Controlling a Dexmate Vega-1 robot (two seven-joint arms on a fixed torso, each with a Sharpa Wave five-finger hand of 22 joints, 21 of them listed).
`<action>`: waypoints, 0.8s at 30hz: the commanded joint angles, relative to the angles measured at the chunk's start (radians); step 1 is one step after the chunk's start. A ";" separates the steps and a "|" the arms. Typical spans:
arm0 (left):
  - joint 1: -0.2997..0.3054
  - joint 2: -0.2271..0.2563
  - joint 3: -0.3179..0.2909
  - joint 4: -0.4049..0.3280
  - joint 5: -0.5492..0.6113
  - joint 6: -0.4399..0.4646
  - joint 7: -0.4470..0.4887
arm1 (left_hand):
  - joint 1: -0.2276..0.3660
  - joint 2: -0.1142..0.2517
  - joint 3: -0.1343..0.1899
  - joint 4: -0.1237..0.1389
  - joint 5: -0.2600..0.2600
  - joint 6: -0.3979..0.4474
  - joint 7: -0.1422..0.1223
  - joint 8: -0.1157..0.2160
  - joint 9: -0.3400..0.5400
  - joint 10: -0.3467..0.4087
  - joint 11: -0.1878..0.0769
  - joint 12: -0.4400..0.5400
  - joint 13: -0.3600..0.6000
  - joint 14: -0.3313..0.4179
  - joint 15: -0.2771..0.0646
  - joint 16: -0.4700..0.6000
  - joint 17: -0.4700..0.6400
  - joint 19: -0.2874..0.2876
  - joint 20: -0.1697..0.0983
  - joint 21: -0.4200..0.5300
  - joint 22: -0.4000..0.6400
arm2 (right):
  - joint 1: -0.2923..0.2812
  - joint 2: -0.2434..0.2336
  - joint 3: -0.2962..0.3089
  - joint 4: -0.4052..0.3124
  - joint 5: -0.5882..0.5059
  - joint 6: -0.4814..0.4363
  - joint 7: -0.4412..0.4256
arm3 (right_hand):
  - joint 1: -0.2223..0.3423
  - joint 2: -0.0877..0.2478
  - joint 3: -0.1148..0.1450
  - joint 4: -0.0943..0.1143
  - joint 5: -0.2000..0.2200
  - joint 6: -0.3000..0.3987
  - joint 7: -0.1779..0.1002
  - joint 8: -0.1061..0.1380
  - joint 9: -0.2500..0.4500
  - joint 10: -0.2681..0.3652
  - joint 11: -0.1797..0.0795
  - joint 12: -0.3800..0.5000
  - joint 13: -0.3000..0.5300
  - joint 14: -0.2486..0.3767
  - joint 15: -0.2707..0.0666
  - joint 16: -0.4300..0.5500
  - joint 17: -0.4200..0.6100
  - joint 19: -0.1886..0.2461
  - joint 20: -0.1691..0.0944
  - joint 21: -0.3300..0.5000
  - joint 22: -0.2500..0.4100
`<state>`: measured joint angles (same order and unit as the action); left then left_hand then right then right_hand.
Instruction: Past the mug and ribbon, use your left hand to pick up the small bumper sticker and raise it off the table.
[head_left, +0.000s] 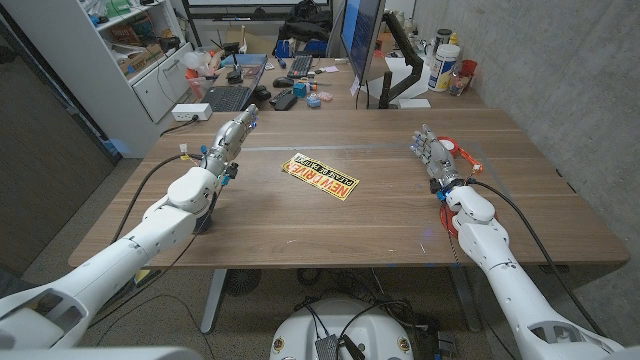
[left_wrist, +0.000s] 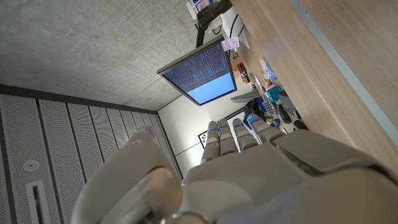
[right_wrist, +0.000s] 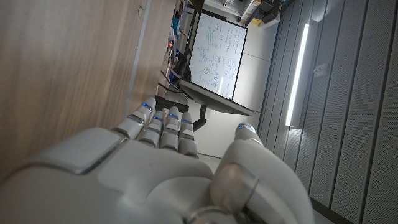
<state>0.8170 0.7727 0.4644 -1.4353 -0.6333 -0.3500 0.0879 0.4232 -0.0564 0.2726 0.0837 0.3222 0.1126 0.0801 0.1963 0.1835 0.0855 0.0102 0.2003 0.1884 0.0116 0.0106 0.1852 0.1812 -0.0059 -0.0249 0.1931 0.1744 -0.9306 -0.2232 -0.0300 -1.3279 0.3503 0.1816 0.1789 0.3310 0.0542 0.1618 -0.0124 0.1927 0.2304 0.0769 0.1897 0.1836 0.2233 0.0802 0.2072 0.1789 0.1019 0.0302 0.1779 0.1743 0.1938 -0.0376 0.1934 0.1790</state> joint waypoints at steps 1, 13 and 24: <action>-0.012 0.017 0.003 -0.005 0.069 -0.032 0.001 | 0.018 0.002 0.004 -0.009 0.005 0.002 -0.008 0.005 0.005 0.008 -0.003 0.009 0.005 0.011 -0.001 0.007 0.004 -0.006 -0.003 0.003 0.004 | -0.014 0.000 0.005 -0.015 0.001 0.004 -0.014 | 0.001 0.007 0.003 -0.007 0.007 0.013 -0.001 0.005 0.004 0.009 -0.005 0.004 0.005 0.007 -0.002 0.006 0.005 0.005 0.004 0.006 0.004; -0.014 0.019 0.003 0.017 0.144 -0.089 0.032 | 0.039 0.004 0.006 -0.020 0.007 0.025 -0.018 0.013 0.005 0.025 -0.015 0.014 0.006 0.027 -0.010 0.012 0.003 -0.003 -0.002 0.005 0.004 | -0.004 0.005 -0.006 -0.007 -0.007 -0.003 -0.022 | 0.001 0.007 0.003 -0.009 0.007 0.013 -0.001 0.005 0.004 0.009 -0.005 0.004 0.005 0.008 -0.002 0.006 0.005 0.006 0.004 0.006 0.004; -0.032 0.013 0.008 0.051 0.190 -0.119 0.043 | 0.054 0.006 0.009 -0.028 0.009 0.039 -0.023 0.017 0.006 0.039 -0.030 0.018 0.006 0.043 -0.018 0.015 0.003 -0.002 -0.002 0.006 0.004 | 0.000 0.005 -0.008 -0.009 -0.015 -0.013 -0.030 | 0.002 0.007 0.002 -0.010 0.008 0.013 -0.002 0.004 0.004 0.008 -0.005 0.003 0.005 0.008 -0.002 0.006 0.005 0.004 0.005 0.006 0.004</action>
<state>0.7978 0.7888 0.4686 -1.4103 -0.4912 -0.4380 0.1164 0.4627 -0.0509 0.2785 0.0647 0.3261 0.1435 0.0566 0.2079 0.1835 0.1145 -0.0187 0.2113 0.1935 0.0402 -0.0071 0.1935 0.1814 -0.0058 -0.0248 0.1931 0.1744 -0.9356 -0.2191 -0.0344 -1.3380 0.3424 0.1782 0.1564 0.3310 0.0542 0.1618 -0.0209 0.1927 0.2304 0.0769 0.1896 0.1836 0.2233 0.0801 0.2072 0.1788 0.1019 0.0302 0.1779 0.1743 0.1938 -0.0376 0.1934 0.1789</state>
